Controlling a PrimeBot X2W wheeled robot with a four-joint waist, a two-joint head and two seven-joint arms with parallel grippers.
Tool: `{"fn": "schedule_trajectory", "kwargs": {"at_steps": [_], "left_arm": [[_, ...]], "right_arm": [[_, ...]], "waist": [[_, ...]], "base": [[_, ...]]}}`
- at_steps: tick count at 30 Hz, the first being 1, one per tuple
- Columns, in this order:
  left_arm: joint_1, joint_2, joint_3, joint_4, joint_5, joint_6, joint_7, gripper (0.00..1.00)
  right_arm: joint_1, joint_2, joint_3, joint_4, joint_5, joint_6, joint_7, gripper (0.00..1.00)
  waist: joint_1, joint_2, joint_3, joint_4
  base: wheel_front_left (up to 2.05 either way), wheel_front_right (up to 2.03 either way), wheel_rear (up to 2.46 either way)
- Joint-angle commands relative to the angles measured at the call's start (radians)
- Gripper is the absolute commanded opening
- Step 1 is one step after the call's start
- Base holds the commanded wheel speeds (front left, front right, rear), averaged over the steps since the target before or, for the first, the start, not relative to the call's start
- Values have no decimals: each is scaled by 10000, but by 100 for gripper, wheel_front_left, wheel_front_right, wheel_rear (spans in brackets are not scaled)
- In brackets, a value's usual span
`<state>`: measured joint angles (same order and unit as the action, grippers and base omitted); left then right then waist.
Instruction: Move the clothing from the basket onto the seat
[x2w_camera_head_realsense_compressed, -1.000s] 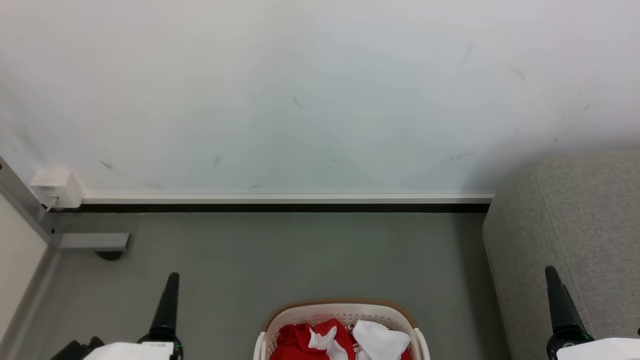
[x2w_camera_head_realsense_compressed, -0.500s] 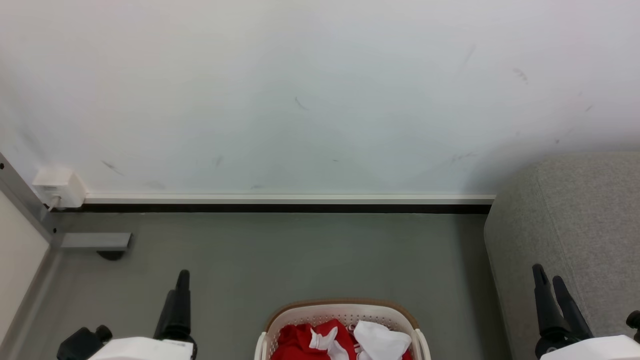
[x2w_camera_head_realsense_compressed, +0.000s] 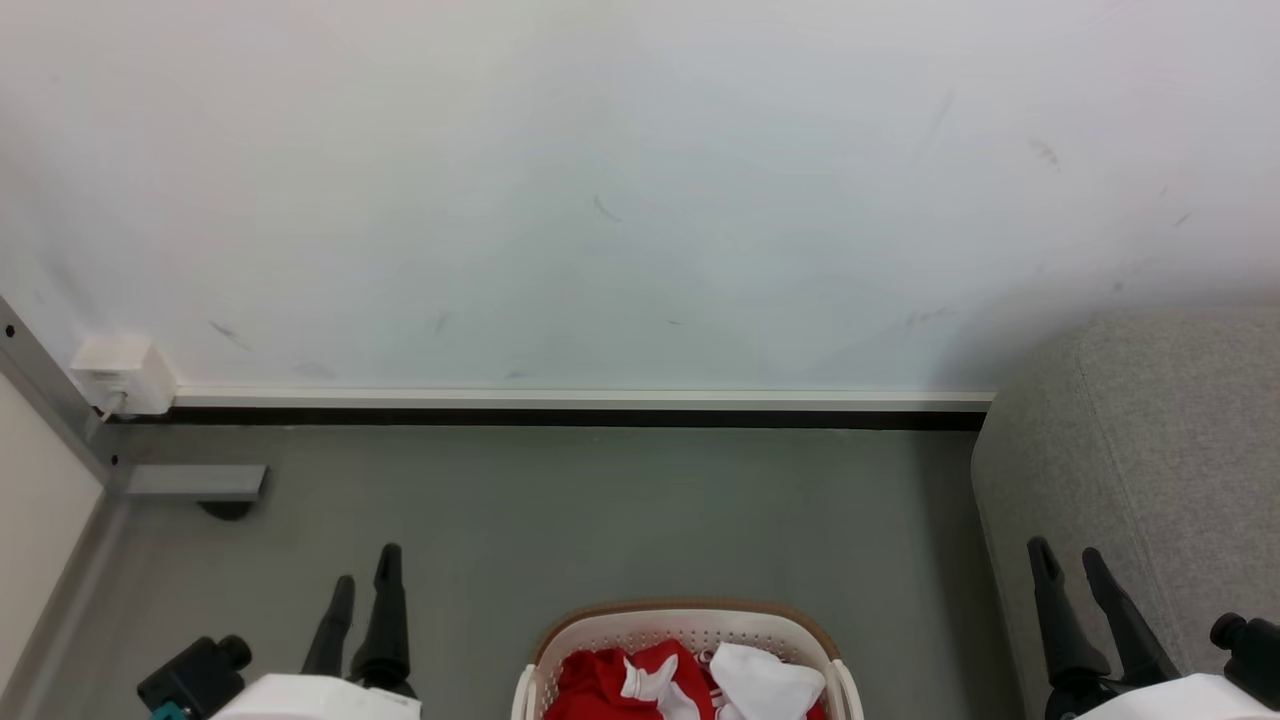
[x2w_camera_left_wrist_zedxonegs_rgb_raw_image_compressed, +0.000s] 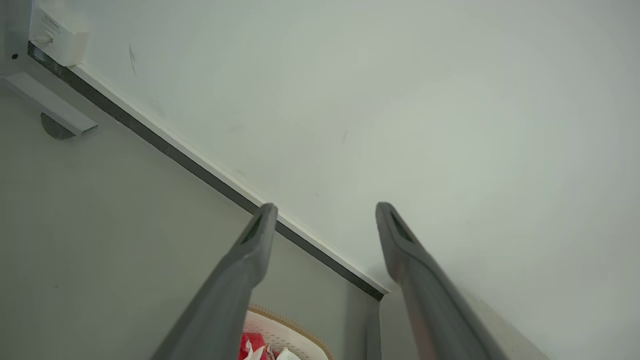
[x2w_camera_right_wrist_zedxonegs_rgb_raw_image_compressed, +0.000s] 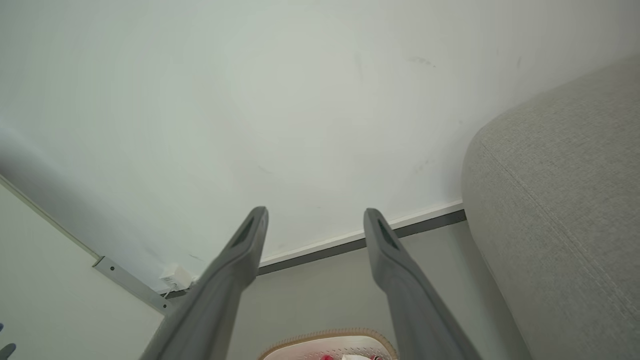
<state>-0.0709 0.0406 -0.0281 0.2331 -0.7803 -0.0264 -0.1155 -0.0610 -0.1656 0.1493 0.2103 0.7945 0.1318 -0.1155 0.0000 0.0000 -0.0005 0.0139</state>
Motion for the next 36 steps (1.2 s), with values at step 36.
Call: {"fn": "schedule_trajectory", "kwargs": {"at_steps": [36], "left_arm": [[170, 118, 119, 56, 4641, 104, -964, 100]], "right_arm": [[-78, -461, 728, 366, -3214, -16, -963, 100]], "waist": [[0, 0, -23, 83]], "base": [[0, 0, 0]]}}
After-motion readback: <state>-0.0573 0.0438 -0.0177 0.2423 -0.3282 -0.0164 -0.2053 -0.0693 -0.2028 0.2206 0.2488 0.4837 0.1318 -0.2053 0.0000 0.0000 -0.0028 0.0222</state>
